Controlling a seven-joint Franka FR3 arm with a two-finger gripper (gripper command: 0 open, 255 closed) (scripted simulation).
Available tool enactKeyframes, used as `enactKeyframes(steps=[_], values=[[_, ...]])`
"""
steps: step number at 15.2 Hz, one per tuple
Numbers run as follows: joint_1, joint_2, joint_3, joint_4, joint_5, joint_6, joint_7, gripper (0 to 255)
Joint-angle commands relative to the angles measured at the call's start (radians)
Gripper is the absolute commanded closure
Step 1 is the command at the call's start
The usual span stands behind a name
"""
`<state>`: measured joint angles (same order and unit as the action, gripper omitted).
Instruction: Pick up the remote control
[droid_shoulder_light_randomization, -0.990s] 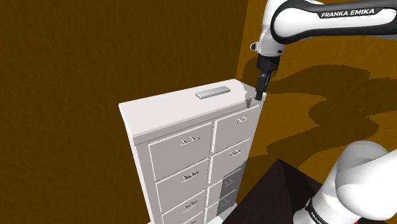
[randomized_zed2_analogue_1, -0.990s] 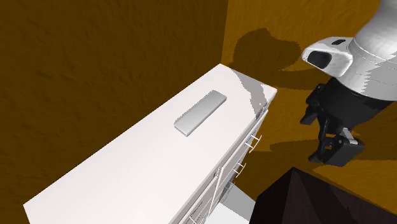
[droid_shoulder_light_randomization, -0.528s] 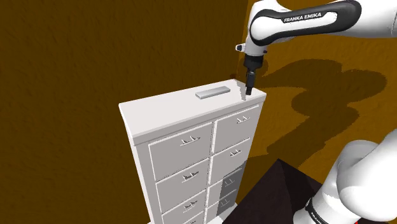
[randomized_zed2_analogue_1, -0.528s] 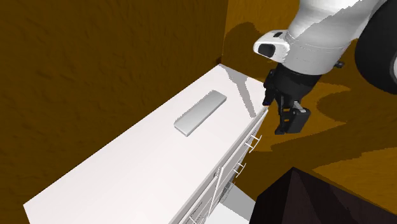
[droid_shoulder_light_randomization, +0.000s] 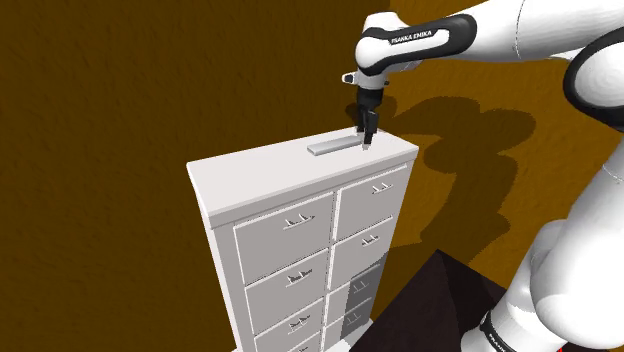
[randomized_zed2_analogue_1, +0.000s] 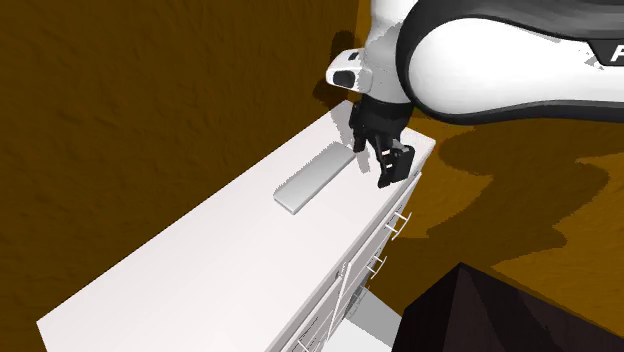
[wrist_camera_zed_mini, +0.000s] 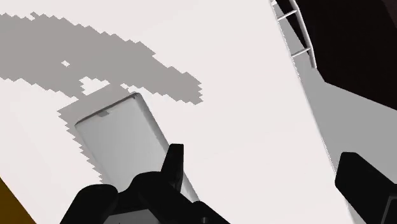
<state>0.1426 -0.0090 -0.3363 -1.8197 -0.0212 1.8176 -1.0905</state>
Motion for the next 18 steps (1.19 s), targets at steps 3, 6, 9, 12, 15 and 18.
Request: enactKeyframes(steps=[3,6,9,12,15,18], values=[[-0.006,0.162,0.004,0.173,0.062,-0.012,-0.178,0],[-0.022,0.283,0.023,0.315,0.103,-0.033,-0.293,0],[-0.025,0.306,0.030,0.316,0.109,-0.012,-0.314,0],[-0.024,0.307,0.031,0.278,0.110,0.028,-0.315,0],[-0.023,0.310,0.031,0.247,0.112,0.061,-0.317,0],[-0.023,0.310,0.032,0.248,0.112,0.061,-0.316,255]])
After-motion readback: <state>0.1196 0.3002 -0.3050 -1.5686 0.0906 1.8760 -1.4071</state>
